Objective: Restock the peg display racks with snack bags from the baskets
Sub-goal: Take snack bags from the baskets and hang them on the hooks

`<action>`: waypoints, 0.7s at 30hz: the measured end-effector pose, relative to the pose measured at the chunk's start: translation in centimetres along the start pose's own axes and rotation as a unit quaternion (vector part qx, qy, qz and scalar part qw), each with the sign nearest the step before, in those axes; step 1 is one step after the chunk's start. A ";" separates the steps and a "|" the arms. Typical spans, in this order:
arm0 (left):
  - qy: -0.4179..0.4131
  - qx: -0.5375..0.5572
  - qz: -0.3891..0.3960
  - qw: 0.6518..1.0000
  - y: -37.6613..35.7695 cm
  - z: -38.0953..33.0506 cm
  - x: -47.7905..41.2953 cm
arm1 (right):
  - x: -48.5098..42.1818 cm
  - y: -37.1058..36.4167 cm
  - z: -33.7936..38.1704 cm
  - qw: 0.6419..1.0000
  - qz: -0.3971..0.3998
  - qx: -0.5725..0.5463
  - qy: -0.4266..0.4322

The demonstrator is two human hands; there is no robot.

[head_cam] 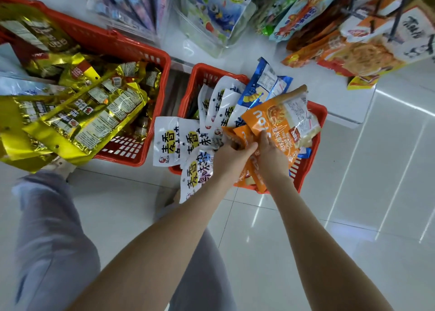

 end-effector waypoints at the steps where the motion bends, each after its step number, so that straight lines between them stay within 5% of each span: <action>1: -0.002 -0.009 -0.005 1.000 0.1 -0.1 0.2 | 0.7 0.3 0.5 1.000 0.001 0.003 0.016; 6: 0.012 -0.028 -0.036 0.999 2.7 -0.5 1.6 | 4.8 1.5 3.1 0.994 -0.054 -0.016 0.090; 12: -0.005 -0.035 0.030 0.999 5.4 -1.7 4.0 | 9.0 5.2 7.3 0.967 -0.188 -0.053 0.163; 21: -0.137 -0.155 -0.017 0.978 14.8 -9.6 13.5 | 14.4 18.0 9.1 0.937 -0.249 -0.245 -0.016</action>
Point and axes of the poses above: each hand's wrist, its own x-axis away from the middle knuckle, its own y-axis out of the back of the hand, z = x × y, the point moved 8 cm from there along -x, towards the middle knuckle, and after that the axes turned 11 degrees about y, right-handed, at the moved point
